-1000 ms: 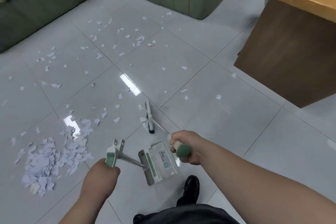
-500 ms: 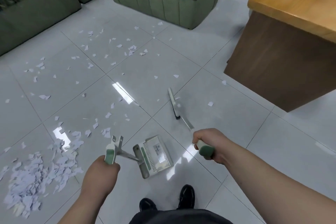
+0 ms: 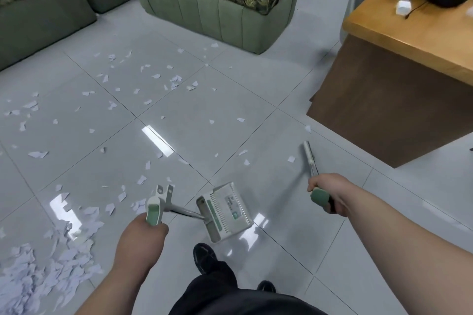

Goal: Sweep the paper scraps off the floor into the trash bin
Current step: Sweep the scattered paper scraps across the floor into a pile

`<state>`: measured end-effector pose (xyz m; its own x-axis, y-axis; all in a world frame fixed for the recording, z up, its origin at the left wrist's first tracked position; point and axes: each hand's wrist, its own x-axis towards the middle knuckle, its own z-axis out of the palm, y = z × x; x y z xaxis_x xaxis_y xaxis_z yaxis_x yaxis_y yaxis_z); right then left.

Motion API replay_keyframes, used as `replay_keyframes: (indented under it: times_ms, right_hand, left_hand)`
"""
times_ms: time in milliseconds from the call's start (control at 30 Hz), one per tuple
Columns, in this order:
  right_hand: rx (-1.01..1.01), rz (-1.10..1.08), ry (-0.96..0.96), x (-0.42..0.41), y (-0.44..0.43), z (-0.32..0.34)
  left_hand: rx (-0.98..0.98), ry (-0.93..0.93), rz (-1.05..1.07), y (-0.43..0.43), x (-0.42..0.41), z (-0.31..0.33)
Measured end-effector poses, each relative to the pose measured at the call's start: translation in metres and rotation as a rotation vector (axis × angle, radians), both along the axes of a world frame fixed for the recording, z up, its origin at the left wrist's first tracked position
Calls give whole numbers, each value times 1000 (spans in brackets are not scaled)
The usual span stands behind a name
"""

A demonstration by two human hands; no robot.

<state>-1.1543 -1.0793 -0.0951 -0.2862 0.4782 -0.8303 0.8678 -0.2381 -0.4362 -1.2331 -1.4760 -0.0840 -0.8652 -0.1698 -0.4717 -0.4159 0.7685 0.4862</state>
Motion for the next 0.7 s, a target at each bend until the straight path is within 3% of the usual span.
replay_keyframes:
  times_ms: [133,533,700]
  right_hand:
    - [-48,86,-62,-49,-47,-9]
    - [-337,641,-61,-192,-274,29]
    - [-437,639,-77,-238,-323,27]
  left_hand:
    - [45,-66,33,-24,-38,-4]
    - [247,-224,303,-124,-104,-9]
    - [230,-227,367,-161,-92,-6]
